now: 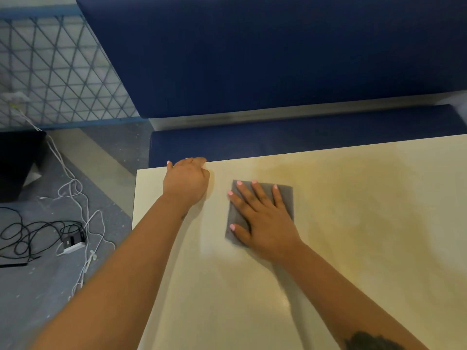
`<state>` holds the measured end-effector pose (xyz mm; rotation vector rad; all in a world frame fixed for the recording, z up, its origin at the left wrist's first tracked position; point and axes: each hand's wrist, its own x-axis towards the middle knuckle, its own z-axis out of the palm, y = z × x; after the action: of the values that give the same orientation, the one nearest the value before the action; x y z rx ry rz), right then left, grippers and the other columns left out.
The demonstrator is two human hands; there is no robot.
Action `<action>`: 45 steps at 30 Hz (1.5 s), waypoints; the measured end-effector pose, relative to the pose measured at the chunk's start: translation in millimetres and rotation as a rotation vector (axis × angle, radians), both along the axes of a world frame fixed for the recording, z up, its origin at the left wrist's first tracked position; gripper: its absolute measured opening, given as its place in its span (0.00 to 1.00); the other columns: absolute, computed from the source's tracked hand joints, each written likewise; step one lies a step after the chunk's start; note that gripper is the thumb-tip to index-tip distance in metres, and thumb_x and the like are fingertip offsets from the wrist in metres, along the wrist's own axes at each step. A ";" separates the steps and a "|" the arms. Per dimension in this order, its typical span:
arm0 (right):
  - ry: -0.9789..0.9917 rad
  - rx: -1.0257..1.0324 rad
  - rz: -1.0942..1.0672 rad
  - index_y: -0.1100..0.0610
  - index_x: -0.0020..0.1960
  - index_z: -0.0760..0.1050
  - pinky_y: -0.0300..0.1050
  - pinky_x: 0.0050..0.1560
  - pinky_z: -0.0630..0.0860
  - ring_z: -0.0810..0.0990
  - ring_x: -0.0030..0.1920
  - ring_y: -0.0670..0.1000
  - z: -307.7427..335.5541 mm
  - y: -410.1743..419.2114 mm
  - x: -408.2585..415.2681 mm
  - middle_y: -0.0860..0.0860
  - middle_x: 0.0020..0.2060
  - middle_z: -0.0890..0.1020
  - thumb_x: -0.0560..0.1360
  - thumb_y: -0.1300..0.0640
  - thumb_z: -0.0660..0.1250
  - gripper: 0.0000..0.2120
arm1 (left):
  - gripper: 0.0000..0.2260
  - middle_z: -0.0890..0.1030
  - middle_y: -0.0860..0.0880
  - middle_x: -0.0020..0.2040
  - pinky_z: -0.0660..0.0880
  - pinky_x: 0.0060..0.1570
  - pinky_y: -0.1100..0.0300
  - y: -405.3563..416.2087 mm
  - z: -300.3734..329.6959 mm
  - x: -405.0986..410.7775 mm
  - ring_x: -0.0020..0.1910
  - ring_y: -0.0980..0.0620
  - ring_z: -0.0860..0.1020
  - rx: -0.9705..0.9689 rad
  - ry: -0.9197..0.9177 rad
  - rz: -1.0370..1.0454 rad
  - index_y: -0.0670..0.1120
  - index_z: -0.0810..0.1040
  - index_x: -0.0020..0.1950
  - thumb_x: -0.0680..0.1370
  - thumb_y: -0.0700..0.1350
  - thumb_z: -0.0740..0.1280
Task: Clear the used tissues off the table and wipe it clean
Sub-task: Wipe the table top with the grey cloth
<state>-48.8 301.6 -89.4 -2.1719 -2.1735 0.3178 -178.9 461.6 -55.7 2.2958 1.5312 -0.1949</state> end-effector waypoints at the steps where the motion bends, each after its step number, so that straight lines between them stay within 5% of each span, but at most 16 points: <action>1: -0.005 -0.018 -0.040 0.45 0.77 0.44 0.55 0.72 0.30 0.38 0.76 0.51 1.6 4.4 6.0 0.45 0.77 0.44 0.76 0.36 0.40 0.32 | 0.18 0.68 0.46 0.71 0.47 0.73 0.46 0.1 -0.2 0.7 0.71 0.44 0.65 -0.005 0.004 0.002 0.47 0.64 0.72 0.82 0.44 0.51; 5: -0.052 -0.010 -0.216 0.46 0.77 0.44 0.59 0.71 0.35 0.40 0.76 0.54 0.9 46.8 1.7 0.47 0.77 0.44 0.78 0.38 0.44 0.30 | 0.19 0.66 0.46 0.73 0.46 0.73 0.45 0.8 0.8 2.1 0.73 0.45 0.61 -0.025 0.029 0.000 0.48 0.62 0.73 0.82 0.44 0.51; 9: -0.043 -0.021 -0.148 0.48 0.77 0.45 0.62 0.71 0.35 0.40 0.76 0.55 0.0 66.5 -23.8 0.48 0.77 0.45 0.79 0.38 0.45 0.30 | 0.19 0.65 0.46 0.73 0.43 0.72 0.43 -1.6 1.5 0.6 0.75 0.46 0.57 0.000 0.038 -0.033 0.48 0.62 0.73 0.82 0.45 0.49; 13: -0.034 -0.021 0.006 0.46 0.77 0.44 0.57 0.70 0.31 0.40 0.76 0.53 2.6 34.2 -4.8 0.46 0.77 0.44 0.76 0.36 0.39 0.31 | 0.19 0.64 0.46 0.74 0.41 0.72 0.41 -3.2 1.4 1.3 0.76 0.47 0.54 0.001 0.047 -0.026 0.48 0.62 0.74 0.82 0.45 0.49; 16: -0.033 -0.037 -0.098 0.45 0.77 0.42 0.56 0.71 0.32 0.39 0.76 0.51 5.7 28.0 25.2 0.45 0.77 0.43 0.73 0.35 0.35 0.33 | 0.20 0.62 0.47 0.75 0.40 0.71 0.40 -4.4 1.2 4.5 0.76 0.46 0.52 -0.010 0.097 -0.019 0.50 0.59 0.75 0.82 0.46 0.48; 22: -0.075 -0.023 -0.208 0.46 0.77 0.44 0.61 0.72 0.39 0.42 0.77 0.55 2.3 64.3 14.8 0.47 0.77 0.46 0.79 0.38 0.44 0.29 | 0.22 0.55 0.49 0.77 0.39 0.71 0.37 -15.1 5.0 27.6 0.76 0.43 0.47 -0.011 0.175 -0.152 0.53 0.49 0.77 0.83 0.49 0.46; 29: -0.061 -0.040 -0.113 0.44 0.76 0.41 0.55 0.71 0.33 0.38 0.76 0.51 3.1 17.3 58.3 0.45 0.77 0.42 0.73 0.35 0.34 0.33 | 0.23 0.52 0.49 0.78 0.38 0.70 0.39 -19.8 3.3 39.7 0.76 0.44 0.46 -0.014 0.182 -0.182 0.51 0.47 0.77 0.83 0.49 0.47; 37: -0.101 -0.028 -0.186 0.46 0.77 0.42 0.61 0.72 0.37 0.41 0.76 0.55 0.5 54.6 35.0 0.47 0.77 0.45 0.79 0.38 0.43 0.29 | 0.24 0.48 0.49 0.78 0.38 0.71 0.40 -21.6 4.6 46.9 0.76 0.41 0.43 -0.048 0.215 -0.179 0.51 0.44 0.77 0.82 0.51 0.45; 41: -0.068 -0.033 -0.050 0.44 0.77 0.41 0.56 0.71 0.32 0.38 0.76 0.52 0.7 15.7 46.7 0.45 0.77 0.42 0.77 0.35 0.38 0.30 | 0.24 0.45 0.49 0.78 0.38 0.70 0.40 -21.1 1.7 44.8 0.76 0.41 0.42 -0.031 0.235 -0.200 0.52 0.42 0.77 0.82 0.52 0.45; 45: -0.073 -0.038 -0.142 0.45 0.77 0.41 0.57 0.72 0.35 0.39 0.76 0.52 1.4 16.0 79.5 0.46 0.77 0.42 0.73 0.35 0.33 0.33 | 0.24 0.44 0.49 0.78 0.38 0.70 0.40 -22.5 -0.3 44.8 0.76 0.41 0.41 -0.014 0.260 -0.198 0.52 0.41 0.77 0.82 0.53 0.44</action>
<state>30.7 317.6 -88.0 -2.3785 -2.0497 0.2784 -134.1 439.1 -56.0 2.4872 1.4085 -0.5752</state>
